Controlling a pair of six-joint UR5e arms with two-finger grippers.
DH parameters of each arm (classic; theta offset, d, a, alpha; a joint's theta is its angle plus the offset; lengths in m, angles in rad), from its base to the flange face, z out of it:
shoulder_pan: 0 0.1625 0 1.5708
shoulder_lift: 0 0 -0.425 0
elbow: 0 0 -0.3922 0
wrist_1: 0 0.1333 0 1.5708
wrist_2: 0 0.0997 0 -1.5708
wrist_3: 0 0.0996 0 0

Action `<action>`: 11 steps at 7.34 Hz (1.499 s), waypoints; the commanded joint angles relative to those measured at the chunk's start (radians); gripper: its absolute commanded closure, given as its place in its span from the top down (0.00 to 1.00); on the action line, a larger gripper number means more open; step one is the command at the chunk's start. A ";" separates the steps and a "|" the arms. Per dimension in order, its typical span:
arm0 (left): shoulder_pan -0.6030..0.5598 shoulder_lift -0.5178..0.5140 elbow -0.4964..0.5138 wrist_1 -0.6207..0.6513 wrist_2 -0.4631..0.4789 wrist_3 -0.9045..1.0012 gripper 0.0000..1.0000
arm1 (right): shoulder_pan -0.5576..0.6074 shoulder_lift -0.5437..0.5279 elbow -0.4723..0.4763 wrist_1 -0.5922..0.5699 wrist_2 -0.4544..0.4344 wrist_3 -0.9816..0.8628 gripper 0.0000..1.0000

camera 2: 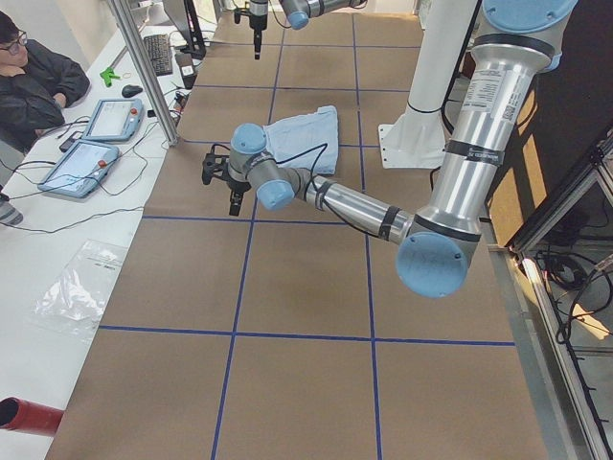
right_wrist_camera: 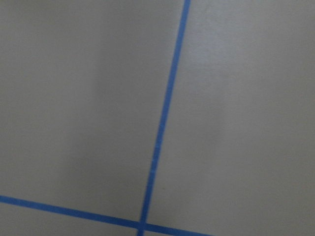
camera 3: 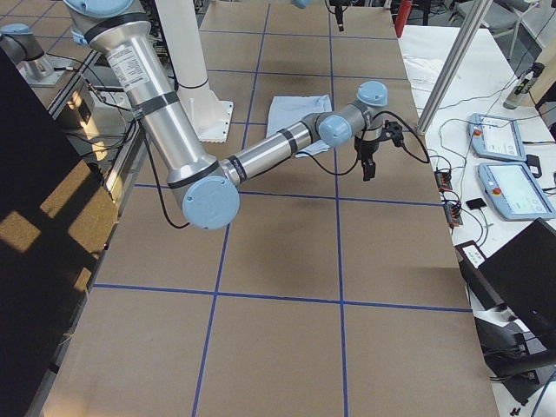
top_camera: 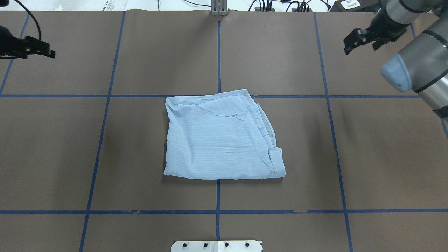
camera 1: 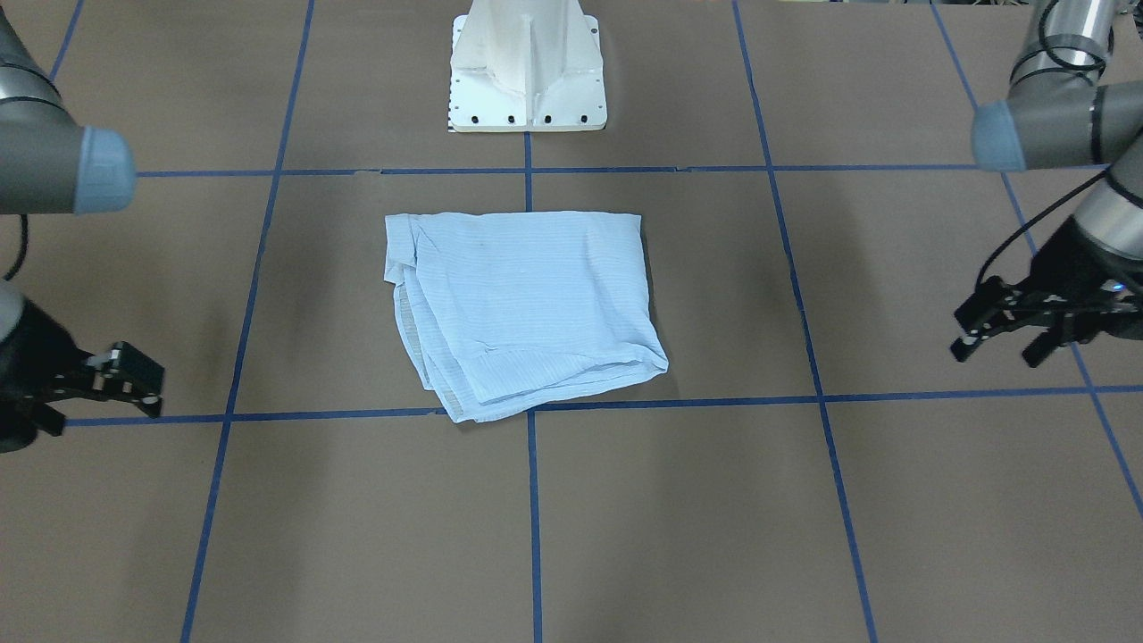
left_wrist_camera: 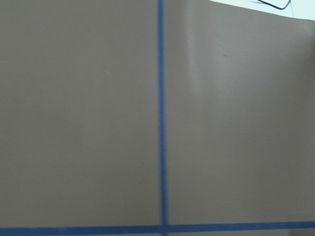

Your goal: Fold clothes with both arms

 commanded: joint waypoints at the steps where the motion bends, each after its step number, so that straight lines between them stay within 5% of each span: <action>1: -0.193 0.065 0.002 0.161 -0.010 0.427 1.00 | 0.162 -0.115 0.062 -0.211 0.004 -0.394 1.00; 3: -0.321 0.120 0.014 0.266 -0.007 0.667 1.00 | 0.262 -0.221 0.050 -0.258 0.099 -0.587 1.00; 5: -0.326 0.209 0.008 0.210 -0.012 0.605 1.00 | 0.276 -0.281 0.053 -0.244 0.165 -0.578 1.00; 8: -0.326 0.299 0.025 0.104 -0.009 0.608 1.00 | 0.295 -0.283 -0.055 -0.192 0.154 -0.581 1.00; 11: -0.327 0.304 0.022 0.145 -0.012 0.603 1.00 | 0.317 -0.301 -0.074 -0.170 0.155 -0.581 1.00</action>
